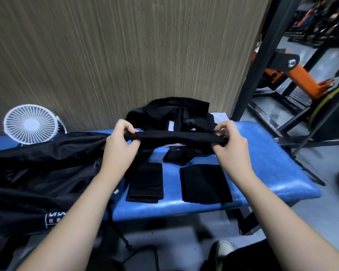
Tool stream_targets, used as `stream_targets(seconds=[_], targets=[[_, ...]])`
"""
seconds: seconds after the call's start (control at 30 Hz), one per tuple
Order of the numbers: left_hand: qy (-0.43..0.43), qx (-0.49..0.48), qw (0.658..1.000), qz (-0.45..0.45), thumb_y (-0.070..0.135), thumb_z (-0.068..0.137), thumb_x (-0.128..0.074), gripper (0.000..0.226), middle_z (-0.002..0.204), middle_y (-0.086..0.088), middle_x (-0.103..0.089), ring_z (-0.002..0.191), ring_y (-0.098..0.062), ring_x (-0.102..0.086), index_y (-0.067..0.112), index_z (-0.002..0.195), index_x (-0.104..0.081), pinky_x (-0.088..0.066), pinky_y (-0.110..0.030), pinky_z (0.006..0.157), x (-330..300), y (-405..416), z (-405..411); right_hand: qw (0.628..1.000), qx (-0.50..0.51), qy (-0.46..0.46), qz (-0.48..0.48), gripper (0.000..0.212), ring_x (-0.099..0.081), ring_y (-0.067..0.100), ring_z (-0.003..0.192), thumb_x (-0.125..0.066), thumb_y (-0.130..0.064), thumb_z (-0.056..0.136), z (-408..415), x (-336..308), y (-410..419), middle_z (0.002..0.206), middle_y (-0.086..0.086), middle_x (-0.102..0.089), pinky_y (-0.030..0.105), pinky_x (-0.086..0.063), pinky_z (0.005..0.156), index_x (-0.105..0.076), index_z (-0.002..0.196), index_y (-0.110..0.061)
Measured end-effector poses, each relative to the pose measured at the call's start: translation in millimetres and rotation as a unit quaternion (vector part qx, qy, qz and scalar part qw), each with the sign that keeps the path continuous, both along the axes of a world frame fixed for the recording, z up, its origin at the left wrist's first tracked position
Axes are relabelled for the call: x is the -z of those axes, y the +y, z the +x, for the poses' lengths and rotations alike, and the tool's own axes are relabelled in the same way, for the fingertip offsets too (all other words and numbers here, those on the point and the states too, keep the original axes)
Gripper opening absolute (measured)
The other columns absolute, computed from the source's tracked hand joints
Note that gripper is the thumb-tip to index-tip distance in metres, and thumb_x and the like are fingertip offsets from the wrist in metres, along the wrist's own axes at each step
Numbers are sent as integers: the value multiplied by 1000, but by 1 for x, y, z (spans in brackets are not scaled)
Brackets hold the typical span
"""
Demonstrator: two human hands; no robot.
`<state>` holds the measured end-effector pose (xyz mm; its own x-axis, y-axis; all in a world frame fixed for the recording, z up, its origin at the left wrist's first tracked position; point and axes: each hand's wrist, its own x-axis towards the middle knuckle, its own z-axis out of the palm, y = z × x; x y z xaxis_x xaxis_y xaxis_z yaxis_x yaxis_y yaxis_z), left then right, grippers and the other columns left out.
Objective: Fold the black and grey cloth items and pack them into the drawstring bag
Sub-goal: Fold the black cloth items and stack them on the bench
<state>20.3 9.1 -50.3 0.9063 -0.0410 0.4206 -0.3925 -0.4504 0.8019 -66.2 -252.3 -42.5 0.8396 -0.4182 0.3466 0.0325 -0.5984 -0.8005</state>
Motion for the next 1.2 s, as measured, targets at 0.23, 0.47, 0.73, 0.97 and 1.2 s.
stream_targets(seconds=[0.23, 0.47, 0.73, 0.97, 1.2], targets=[[77, 40, 994, -66, 7, 92, -62, 39, 87, 6, -70, 55, -19, -62, 32, 110, -39, -49, -26, 54, -2, -25, -9, 979, -6, 3, 202, 32, -59, 23, 51, -64, -10, 90, -4, -2, -23, 65, -1, -67, 36, -50, 52, -45, 112, -24], [143, 125, 976, -101, 6, 95, -60, 43, 95, -6, -73, 63, -15, -57, 44, 114, -59, -45, -29, 52, 5, -39, -2, 984, -33, 40, 171, 50, -50, 25, 43, -49, -12, 99, -10, -2, -38, 69, 15, -52, 30, -44, 44, -47, 128, -52], [221, 169, 958, -71, 4, 91, -67, 26, 99, -7, -75, 83, -17, -67, 26, 103, -77, -59, -29, 70, 10, -63, -12, 995, 18, 50, 80, 21, -56, 15, 59, -54, -12, 93, -17, 5, -59, 90, -5, -68, 31, -51, 54, -67, 94, -29], [254, 231, 937, -63, -1, 89, -68, 33, 117, -7, -68, 88, 5, -68, 15, 119, -68, -54, -14, 65, 10, -82, -29, 998, -33, -13, 60, 36, -60, -5, 98, -61, 0, 85, -26, 1, -54, 104, -23, -67, 14, -47, 86, -66, 108, -26], [255, 230, 939, 7, 13, 91, -69, 39, 121, 7, -63, 117, 6, -52, 28, 127, -65, -46, -4, 76, 21, -78, -27, 986, -160, 50, -23, 45, -60, -2, 98, -67, -11, 84, -8, 11, -16, 111, -22, -64, 21, -48, 88, -57, 120, -36]])
